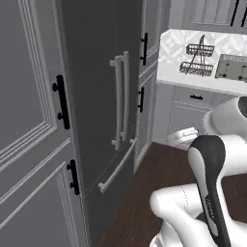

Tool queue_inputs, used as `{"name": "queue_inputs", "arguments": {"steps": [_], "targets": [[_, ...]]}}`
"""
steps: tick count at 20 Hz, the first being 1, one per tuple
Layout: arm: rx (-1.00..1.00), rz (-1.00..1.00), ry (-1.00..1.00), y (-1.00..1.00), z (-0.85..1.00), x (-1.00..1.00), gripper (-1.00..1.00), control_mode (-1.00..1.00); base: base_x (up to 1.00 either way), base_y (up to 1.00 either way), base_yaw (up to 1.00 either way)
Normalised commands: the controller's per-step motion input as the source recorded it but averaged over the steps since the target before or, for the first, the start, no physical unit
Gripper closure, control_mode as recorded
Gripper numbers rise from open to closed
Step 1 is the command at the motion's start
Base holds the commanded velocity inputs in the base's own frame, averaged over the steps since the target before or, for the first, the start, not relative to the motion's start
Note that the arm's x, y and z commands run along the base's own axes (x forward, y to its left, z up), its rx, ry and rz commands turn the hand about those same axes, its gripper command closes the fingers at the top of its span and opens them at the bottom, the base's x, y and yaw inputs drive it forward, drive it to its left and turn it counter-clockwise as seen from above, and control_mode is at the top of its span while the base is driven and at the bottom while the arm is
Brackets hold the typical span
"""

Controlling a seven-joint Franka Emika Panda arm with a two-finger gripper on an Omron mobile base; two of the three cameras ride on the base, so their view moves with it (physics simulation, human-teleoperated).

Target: Navigate to the sink.

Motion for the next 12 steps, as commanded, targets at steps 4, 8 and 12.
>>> {"name": "queue_inputs", "arguments": {"steps": [4, 8, 12], "targets": [[0.00, 0.00, 0.00, 0.00, 0.00, 0.00, -1.00, 1.00, 0.00, -0.24, -0.91], [0.00, 0.00, 0.00, 0.00, 0.00, 0.00, -1.00, 1.00, 0.00, -0.38, -0.86], [0.00, 0.00, 0.00, 0.00, 0.00, 0.00, -1.00, 1.00, 0.07, -0.37, -0.82]]}}
